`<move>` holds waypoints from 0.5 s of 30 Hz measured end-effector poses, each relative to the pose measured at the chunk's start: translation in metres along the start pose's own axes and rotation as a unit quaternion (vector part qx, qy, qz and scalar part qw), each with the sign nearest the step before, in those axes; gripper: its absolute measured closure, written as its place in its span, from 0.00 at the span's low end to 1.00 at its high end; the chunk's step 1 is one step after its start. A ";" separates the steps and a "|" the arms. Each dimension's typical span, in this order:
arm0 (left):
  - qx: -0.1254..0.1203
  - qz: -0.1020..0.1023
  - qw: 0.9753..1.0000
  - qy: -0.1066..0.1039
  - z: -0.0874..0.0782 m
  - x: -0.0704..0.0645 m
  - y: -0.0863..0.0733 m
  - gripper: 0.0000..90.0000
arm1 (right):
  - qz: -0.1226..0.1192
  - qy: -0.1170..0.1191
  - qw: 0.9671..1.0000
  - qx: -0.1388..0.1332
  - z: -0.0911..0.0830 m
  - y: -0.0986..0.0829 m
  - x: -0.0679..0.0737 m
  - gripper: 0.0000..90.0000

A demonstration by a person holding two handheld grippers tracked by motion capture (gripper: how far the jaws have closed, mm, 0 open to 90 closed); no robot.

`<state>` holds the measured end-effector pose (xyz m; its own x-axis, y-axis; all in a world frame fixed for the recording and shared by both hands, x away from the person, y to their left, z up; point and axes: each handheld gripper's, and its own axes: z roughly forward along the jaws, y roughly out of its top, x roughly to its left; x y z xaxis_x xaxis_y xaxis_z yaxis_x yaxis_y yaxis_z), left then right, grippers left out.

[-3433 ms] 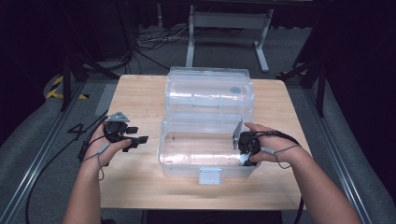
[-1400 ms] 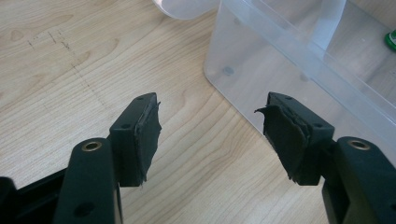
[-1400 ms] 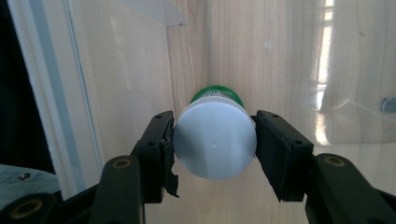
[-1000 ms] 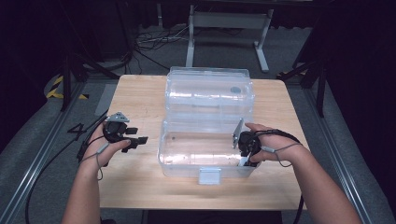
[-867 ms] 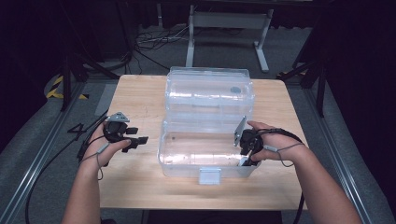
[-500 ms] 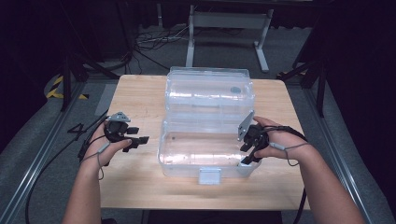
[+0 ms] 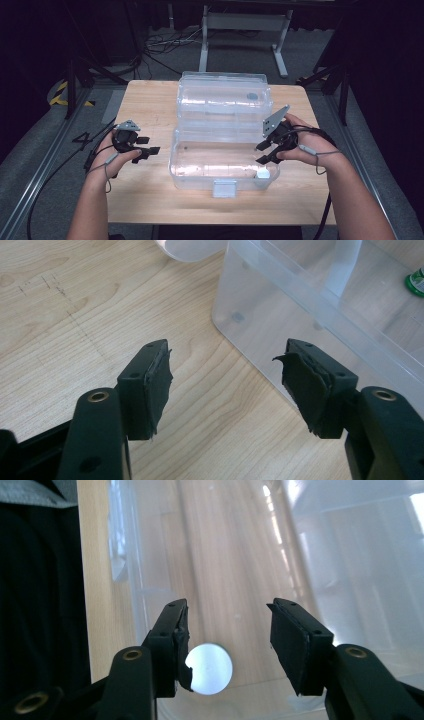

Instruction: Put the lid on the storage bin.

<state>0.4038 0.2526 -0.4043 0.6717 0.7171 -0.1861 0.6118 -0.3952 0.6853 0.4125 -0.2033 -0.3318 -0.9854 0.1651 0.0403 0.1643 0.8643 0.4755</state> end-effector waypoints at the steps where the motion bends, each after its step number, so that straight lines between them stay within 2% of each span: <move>1: 0.001 0.001 1.000 0.002 -0.001 0.000 0.000 0.41 | 0.000 -0.005 1.000 -0.007 -0.002 0.001 -0.001 0.56; 10: 0.004 -0.002 1.000 0.003 -0.004 0.000 -0.005 0.41 | 0.013 -0.030 0.999 -0.032 -0.013 0.009 -0.009 0.57; 15: 0.003 -0.006 1.000 0.004 -0.006 0.000 -0.009 0.41 | 0.037 -0.052 0.996 -0.067 -0.023 0.015 -0.017 0.58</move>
<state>0.3957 0.2593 -0.4061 0.6606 0.7266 -0.1888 0.6225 -0.3896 0.6788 0.4311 -0.2044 -0.3053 -0.9601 0.2795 -0.0083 0.2214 0.7777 0.5884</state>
